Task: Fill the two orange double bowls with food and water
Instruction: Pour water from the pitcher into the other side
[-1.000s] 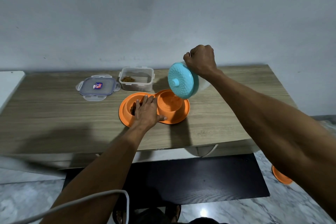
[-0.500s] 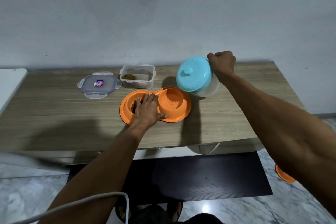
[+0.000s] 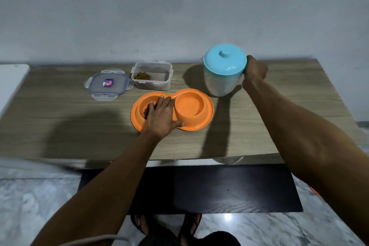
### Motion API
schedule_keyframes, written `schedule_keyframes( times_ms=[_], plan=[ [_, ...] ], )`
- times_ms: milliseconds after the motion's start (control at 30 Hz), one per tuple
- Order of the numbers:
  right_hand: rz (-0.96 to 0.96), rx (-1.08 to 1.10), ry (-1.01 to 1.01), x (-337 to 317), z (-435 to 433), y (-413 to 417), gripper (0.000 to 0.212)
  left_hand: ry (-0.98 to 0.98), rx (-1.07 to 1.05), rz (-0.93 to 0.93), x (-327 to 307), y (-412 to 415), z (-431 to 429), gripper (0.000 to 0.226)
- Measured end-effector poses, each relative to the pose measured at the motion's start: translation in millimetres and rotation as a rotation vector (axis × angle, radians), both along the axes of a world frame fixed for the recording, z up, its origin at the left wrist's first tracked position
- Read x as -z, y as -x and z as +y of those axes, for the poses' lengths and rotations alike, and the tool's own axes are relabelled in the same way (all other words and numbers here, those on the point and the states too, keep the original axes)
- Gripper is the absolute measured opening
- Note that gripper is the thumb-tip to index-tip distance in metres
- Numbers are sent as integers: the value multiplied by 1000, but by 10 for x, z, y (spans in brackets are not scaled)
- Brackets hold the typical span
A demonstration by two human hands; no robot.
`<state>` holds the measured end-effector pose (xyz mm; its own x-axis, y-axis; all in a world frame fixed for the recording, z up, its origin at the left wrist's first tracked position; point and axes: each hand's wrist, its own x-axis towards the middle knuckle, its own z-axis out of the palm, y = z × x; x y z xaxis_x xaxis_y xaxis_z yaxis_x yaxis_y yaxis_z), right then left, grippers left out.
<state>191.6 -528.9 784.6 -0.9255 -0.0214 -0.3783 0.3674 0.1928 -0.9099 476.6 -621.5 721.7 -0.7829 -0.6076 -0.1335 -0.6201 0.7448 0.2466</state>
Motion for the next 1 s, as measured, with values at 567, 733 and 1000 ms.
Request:
schedule_keyframes(
  times_ms=[567,733,1000],
  plan=[
    [28,81,78,114,168,-136,47,-14,7,1,-117,-60,-4,105],
    [-5,167,-18,245,312,-414,54,-47,-185,154,-210,-257,-96,99],
    [4,-342,-427,529,192,-1359,76,-241,-640,126,-78,-679,-413,83]
  ],
)
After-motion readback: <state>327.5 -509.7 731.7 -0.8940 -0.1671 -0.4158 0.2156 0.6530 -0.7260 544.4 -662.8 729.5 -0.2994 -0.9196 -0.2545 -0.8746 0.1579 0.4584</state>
